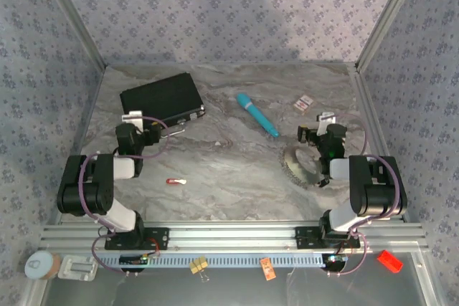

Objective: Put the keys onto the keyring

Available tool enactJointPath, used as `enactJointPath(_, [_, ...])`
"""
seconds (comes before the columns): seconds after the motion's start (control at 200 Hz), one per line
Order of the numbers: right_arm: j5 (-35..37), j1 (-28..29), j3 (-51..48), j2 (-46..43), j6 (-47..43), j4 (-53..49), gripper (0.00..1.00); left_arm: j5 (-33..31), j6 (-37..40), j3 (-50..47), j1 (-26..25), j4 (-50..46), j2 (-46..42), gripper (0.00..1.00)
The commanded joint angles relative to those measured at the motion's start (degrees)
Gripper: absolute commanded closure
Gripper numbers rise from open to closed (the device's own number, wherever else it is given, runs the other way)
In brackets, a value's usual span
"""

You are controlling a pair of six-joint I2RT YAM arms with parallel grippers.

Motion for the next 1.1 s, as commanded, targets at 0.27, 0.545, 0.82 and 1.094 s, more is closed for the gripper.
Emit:
enactJointPath(0.27, [1.0,-0.2,1.3,0.4,0.3,-0.5,0.01,1.2,-0.8,0.7,-0.2,0.2,0.2,0.0])
enactJointPath(0.545, [0.9,-0.2,1.2,0.4,0.4,-0.5,0.01,1.3,-0.8,0.6,-0.1,0.2,0.1,0.0])
enactJointPath(0.82, [0.7,-0.4,1.3,0.4,0.5,-0.7,0.01,1.3,-0.8,0.7,-0.1,0.2,0.2,0.0])
enactJointPath(1.094, [4.6,0.0,1.5,-4.1,1.2,-4.6,0.01,1.9,-0.5,2.4,0.0,-5.0,-2.9,0.0])
